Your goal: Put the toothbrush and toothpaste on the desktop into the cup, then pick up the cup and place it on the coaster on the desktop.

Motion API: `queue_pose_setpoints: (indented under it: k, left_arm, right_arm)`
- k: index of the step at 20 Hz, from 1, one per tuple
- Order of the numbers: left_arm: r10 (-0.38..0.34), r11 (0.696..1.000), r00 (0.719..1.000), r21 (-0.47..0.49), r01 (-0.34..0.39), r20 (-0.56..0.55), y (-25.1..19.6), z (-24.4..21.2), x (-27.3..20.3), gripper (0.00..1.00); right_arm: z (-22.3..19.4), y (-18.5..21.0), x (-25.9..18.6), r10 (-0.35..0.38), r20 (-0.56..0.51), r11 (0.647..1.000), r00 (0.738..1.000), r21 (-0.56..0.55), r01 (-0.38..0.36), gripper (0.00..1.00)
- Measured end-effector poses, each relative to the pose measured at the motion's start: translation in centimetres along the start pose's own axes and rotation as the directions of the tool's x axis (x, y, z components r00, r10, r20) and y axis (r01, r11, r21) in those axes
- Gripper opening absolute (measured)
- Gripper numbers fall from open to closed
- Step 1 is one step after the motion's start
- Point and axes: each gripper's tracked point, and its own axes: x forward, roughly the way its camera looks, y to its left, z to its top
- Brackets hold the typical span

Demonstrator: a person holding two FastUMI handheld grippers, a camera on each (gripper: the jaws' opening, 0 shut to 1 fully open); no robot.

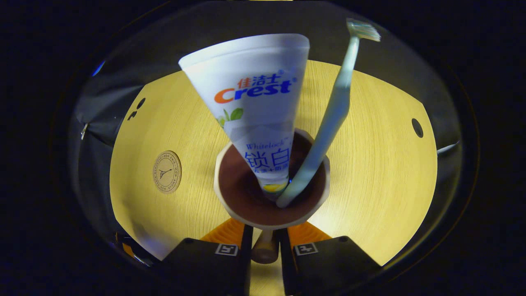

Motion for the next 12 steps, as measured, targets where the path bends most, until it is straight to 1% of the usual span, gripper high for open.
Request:
queue_pose_setpoints:
  k: [1,2,5,6,7,8,9,10,12]
  left_arm:
    - [0.001,1.000,1.000,0.001,-0.001,-0.004,0.15,-0.37,-0.03,0.98]
    - [0.003,1.000,1.000,-0.001,-0.003,-0.008,0.17,-0.47,-0.15,0.98]
    - [0.010,1.000,1.000,-0.017,-0.011,-0.013,0.43,-0.79,-0.29,0.98]
    - [0.012,1.000,1.000,-0.025,-0.013,-0.015,0.51,-0.83,-0.30,0.98]
    - [0.012,0.999,1.000,-0.032,-0.013,-0.016,0.54,-0.91,-0.43,0.98]
    - [0.013,0.999,1.000,-0.036,-0.013,-0.017,0.53,-0.91,-0.59,0.98]
    - [0.015,0.999,1.000,-0.036,-0.016,-0.017,0.60,-1.02,-0.54,0.98]
    - [0.015,0.999,1.000,-0.035,-0.016,-0.018,0.62,-0.98,-0.56,0.98]
    - [0.012,0.999,1.000,-0.033,-0.012,-0.015,0.45,-0.90,-0.66,0.98]
  right_arm:
    - [-0.03,0.01,0.04,-0.002,0.001,1.000,1.000,-0.011,0.002,0.40]
    - [-0.08,0.03,-0.02,0.000,0.000,1.000,1.000,-0.020,0.000,0.34]
    - [-0.26,0.21,0.08,0.001,0.001,1.000,1.000,-0.025,-0.001,0.34]
    - [-0.19,-0.09,0.02,-0.013,0.006,0.999,1.000,-0.029,0.013,0.28]
    - [-0.01,-0.20,-0.21,-0.023,0.017,0.999,1.000,-0.045,0.024,0.27]
    - [-0.22,-0.34,-0.20,-0.028,0.020,0.997,0.999,-0.065,0.029,0.30]
    - [-0.22,-0.29,-0.38,-0.027,0.027,0.997,0.999,-0.077,0.029,0.24]
    - [-0.27,-0.09,-0.18,-0.018,0.028,0.997,0.999,-0.075,0.020,0.35]
    - [-0.13,0.28,-0.52,-0.004,0.043,0.998,0.999,-0.064,0.007,0.22]
